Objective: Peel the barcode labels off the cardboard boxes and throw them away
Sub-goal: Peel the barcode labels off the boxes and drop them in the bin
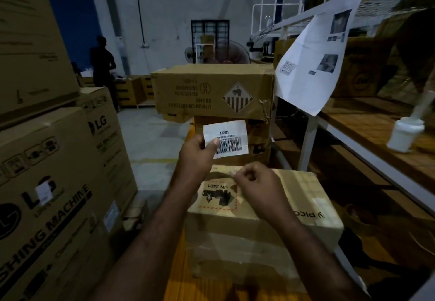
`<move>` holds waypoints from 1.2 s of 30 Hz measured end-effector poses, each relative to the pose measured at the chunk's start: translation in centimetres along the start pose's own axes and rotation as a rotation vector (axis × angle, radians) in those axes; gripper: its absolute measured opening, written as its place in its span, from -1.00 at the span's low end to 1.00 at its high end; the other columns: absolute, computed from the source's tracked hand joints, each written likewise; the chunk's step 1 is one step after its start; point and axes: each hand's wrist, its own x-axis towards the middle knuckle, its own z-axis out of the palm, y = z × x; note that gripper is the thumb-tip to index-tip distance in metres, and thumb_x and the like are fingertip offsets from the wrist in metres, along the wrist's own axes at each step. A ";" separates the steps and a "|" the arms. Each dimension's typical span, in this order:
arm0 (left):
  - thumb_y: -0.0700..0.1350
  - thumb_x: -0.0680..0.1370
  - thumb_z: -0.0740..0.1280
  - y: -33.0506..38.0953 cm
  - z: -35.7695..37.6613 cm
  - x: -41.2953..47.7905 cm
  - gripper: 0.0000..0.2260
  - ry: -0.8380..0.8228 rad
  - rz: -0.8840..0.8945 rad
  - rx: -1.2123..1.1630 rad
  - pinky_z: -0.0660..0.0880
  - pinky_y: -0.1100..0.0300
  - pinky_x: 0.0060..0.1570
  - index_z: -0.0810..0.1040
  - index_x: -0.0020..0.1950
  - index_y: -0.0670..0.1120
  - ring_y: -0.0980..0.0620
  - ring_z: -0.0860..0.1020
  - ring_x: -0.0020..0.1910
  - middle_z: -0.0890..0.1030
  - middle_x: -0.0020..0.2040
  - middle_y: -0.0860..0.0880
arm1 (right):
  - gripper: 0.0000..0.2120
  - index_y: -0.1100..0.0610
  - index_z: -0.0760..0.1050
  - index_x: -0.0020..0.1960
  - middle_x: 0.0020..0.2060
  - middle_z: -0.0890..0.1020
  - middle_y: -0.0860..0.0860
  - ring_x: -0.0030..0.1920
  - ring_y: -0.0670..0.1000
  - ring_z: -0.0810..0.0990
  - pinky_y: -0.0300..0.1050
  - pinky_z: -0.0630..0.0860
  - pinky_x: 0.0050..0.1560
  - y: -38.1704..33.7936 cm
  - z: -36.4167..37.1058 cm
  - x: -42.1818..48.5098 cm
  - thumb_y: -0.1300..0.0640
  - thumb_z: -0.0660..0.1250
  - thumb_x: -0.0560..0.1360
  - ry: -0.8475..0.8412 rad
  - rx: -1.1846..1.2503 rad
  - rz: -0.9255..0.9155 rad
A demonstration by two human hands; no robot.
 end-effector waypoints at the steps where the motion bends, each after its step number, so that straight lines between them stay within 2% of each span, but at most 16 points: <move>1: 0.01 0.58 0.34 -0.5 0.5 0.2 -0.85 0.008 -0.021 -0.018 0.64 -0.06 -0.04 0.63 0.07 0.00 -0.01 0.69 -0.05 0.71 -0.06 -0.01 | -0.84 -0.04 0.54 -0.14 -0.26 0.65 -0.06 -0.26 -0.16 0.64 -0.12 0.61 -0.28 -0.1 0.1 -0.2 -0.11 0.41 0.48 -0.098 -0.127 -0.028; 3: -0.05 0.60 0.34 -2.0 1.2 0.3 -0.84 0.026 -0.046 -0.045 0.64 0.02 -0.03 0.62 0.12 -0.05 0.02 0.68 -0.02 0.71 -0.02 -0.02 | -0.81 -0.04 0.52 -0.23 -0.31 0.61 -0.11 -0.29 -0.18 0.58 -0.20 0.48 -0.36 -0.7 0.5 -0.4 -0.10 0.44 0.46 -0.288 -0.415 -0.097; 5: -0.09 0.60 0.34 -2.9 1.5 0.5 -0.85 0.049 -0.053 -0.071 0.63 0.13 -0.08 0.62 0.14 -0.07 0.07 0.67 -0.04 0.70 -0.02 -0.02 | -0.78 -0.02 0.52 -0.25 -0.32 0.60 -0.10 -0.29 -0.17 0.55 -0.15 0.44 -0.33 -1.2 0.9 0.4 -0.11 0.44 0.46 -0.376 -0.521 -0.079; 7: -0.11 0.60 0.34 -3.3 1.5 1.0 -0.85 0.056 -0.059 -0.107 0.61 0.19 -0.13 0.62 0.14 -0.08 0.10 0.67 -0.06 0.70 -0.02 -0.01 | -0.79 0.00 0.54 -0.23 -0.28 0.65 -0.07 -0.26 -0.08 0.59 -0.10 0.51 -0.25 -1.6 1.5 1.6 -0.10 0.40 0.48 -0.364 -0.592 -0.049; 10: -0.12 0.61 0.33 -3.5 1.5 1.5 -0.85 0.085 -0.088 -0.152 0.62 0.20 -0.16 0.62 0.14 -0.08 0.10 0.68 -0.06 0.70 -0.03 0.01 | -0.87 0.02 0.56 -0.11 -0.21 0.66 -0.03 -0.23 0.00 0.60 -0.04 0.57 -0.21 -1.8 3.2 4.1 -0.03 0.35 0.52 -0.236 -0.768 -0.077; 13: -0.11 0.62 0.31 -3.8 1.3 1.8 -0.87 0.144 -0.100 -0.192 0.63 0.19 -0.23 0.60 0.13 -0.04 0.10 0.68 -0.09 0.70 -0.04 0.03 | -0.90 0.00 0.55 -0.05 -0.17 0.65 -0.03 -0.20 0.01 0.60 -0.04 0.57 -0.21 -1.9 4.8 5.6 -0.02 0.37 0.51 -0.183 -0.769 -0.101; 17: -0.12 0.61 0.32 -4.2 1.1 2.3 -0.84 0.237 -0.139 -0.268 0.65 0.03 -0.06 0.60 0.15 -0.10 0.02 0.68 -0.03 0.70 0.02 -0.04 | -0.83 -0.01 0.47 -0.18 -0.06 0.54 -0.07 0.01 0.01 0.48 0.07 0.45 0.05 -1.7 3.9 3.7 -0.05 0.33 0.54 -0.223 -0.713 -0.162; 20: -0.09 0.61 0.33 -4.5 1.3 2.3 -0.81 0.239 -0.092 -0.182 0.58 0.21 -0.18 0.60 0.18 -0.12 0.11 0.65 -0.09 0.69 0.01 -0.03 | -0.80 -0.05 0.49 -0.18 0.01 0.50 -0.13 0.08 -0.03 0.38 0.07 0.37 0.13 -1.6 2.0 0.8 -0.15 0.35 0.50 -0.310 -0.776 -0.174; 22: -0.07 0.61 0.33 -4.6 1.5 2.4 -0.80 0.218 -0.085 -0.159 0.54 0.26 -0.20 0.60 0.18 -0.09 0.15 0.64 -0.08 0.69 0.01 0.00 | -0.79 -0.07 0.47 -0.20 -0.01 0.50 -0.14 0.06 -0.04 0.38 0.06 0.35 0.11 -1.7 1.3 0.3 -0.17 0.37 0.48 -0.329 -0.778 -0.156; 24: -0.07 0.60 0.33 -4.5 1.5 2.4 -0.81 0.191 -0.094 -0.169 0.58 0.22 -0.16 0.60 0.18 -0.07 0.13 0.65 -0.06 0.69 0.02 0.01 | -0.80 -0.06 0.49 -0.19 -0.04 0.48 -0.11 0.06 -0.02 0.39 0.07 0.35 0.09 -2.0 1.8 1.2 -0.15 0.37 0.48 -0.291 -0.802 -0.147; 27: -0.06 0.61 0.32 -4.3 1.4 2.1 -0.83 0.163 -0.107 -0.148 0.62 0.18 -0.13 0.60 0.16 -0.06 0.13 0.66 -0.06 0.69 0.02 0.01 | -0.92 -0.03 0.52 -0.02 0.00 0.52 -0.04 0.10 0.08 0.47 0.15 0.40 0.14 -2.3 3.8 3.4 -0.01 0.30 0.54 -0.186 -0.896 -0.217; 28: -0.06 0.61 0.32 -4.3 1.3 2.1 -0.83 0.159 -0.105 -0.146 0.63 0.18 -0.14 0.60 0.17 -0.06 0.13 0.66 -0.05 0.69 0.02 0.02 | -0.89 -0.01 0.53 0.04 0.02 0.54 -0.03 0.09 0.09 0.49 0.17 0.43 0.14 -2.3 4.5 3.9 0.04 0.30 0.54 -0.178 -0.893 -0.234; 30: -0.07 0.62 0.32 -4.3 1.2 2.2 -0.81 0.174 -0.100 -0.146 0.61 0.23 -0.18 0.60 0.19 -0.08 0.14 0.66 -0.05 0.69 0.01 0.03 | -0.88 0.01 0.57 0.04 -0.02 0.58 -0.01 -0.01 0.08 0.57 0.13 0.51 0.03 -2.1 5.2 4.0 0.08 0.32 0.52 -0.203 -0.850 -0.255; 32: -0.08 0.61 0.32 -4.3 1.2 2.3 -0.80 0.192 -0.096 -0.155 0.56 0.31 -0.24 0.60 0.19 -0.11 0.15 0.65 -0.06 0.69 0.01 0.01 | -0.86 0.05 0.58 -0.02 -0.10 0.62 0.01 -0.11 0.08 0.61 0.05 0.56 -0.10 -2.2 4.3 2.4 0.00 0.31 0.53 -0.275 -0.787 -0.232; 33: -0.08 0.61 0.32 -4.3 1.3 2.3 -0.80 0.195 -0.094 -0.160 0.54 0.33 -0.26 0.60 0.19 -0.11 0.16 0.65 -0.06 0.69 0.01 0.01 | -0.78 0.04 0.58 0.00 -0.07 0.64 0.02 -0.09 0.07 0.61 0.03 0.56 -0.10 -2.1 3.5 1.2 -0.08 0.28 0.55 -0.322 -0.769 -0.224; 36: -0.07 0.61 0.33 -4.6 1.4 2.5 -0.81 0.199 -0.086 -0.164 0.54 0.32 -0.24 0.61 0.17 -0.09 0.17 0.64 -0.06 0.69 0.02 0.01 | -0.60 -0.01 0.54 0.22 0.26 0.57 -0.06 0.23 -0.03 0.52 0.00 0.42 0.26 -2.4 0.9 -2.9 -0.20 0.09 0.61 -0.453 -0.841 -0.303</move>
